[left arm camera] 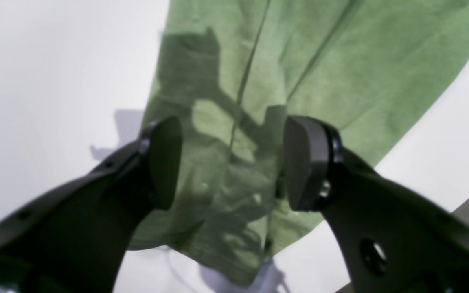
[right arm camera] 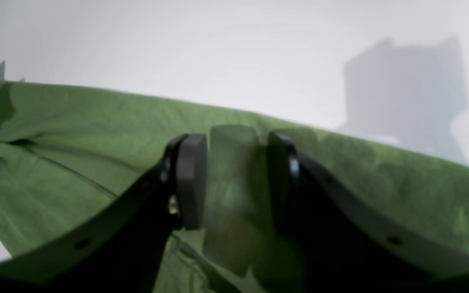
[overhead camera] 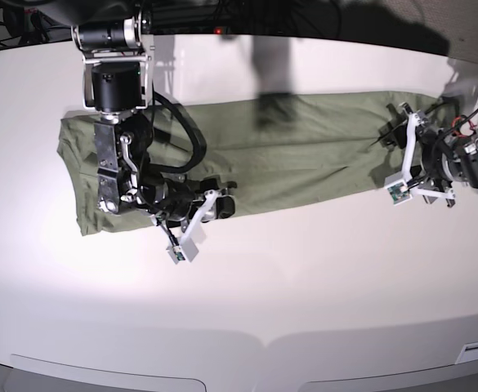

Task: Fold the T-shirt properly

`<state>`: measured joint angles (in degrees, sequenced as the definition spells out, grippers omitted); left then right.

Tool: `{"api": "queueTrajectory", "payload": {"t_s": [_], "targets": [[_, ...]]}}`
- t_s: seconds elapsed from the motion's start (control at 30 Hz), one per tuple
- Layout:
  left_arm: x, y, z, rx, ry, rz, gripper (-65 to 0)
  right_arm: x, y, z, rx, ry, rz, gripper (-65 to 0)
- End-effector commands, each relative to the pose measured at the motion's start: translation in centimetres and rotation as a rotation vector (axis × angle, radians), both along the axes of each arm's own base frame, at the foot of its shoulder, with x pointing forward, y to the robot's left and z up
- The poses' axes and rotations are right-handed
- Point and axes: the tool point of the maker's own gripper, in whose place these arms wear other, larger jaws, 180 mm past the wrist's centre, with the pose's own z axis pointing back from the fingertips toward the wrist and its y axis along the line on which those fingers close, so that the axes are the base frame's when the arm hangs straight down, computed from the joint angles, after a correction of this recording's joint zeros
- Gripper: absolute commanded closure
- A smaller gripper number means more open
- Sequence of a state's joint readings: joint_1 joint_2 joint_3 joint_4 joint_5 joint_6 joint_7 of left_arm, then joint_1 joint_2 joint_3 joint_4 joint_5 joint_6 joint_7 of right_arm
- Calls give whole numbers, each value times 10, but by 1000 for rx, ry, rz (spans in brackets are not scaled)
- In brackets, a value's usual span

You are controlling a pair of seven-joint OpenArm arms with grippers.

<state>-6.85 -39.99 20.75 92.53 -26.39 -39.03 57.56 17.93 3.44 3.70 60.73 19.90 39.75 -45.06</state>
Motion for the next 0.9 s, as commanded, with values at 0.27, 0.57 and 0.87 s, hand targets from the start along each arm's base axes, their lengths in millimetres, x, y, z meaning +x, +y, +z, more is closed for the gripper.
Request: {"api": "queueTrajectory", "payload": {"t_s": [0.27,0.57,0.87], "targets": [[8,-4,-17,7,118,68,-384,11,3,14,23,-34,1,-253],[-15,-8,-4,-74,290,75,-384,11,3,14,23,-34,0,-253],[-20,-14,-1,-112,323,71,-384,11,2,14,21,-31,2,-253]]}}
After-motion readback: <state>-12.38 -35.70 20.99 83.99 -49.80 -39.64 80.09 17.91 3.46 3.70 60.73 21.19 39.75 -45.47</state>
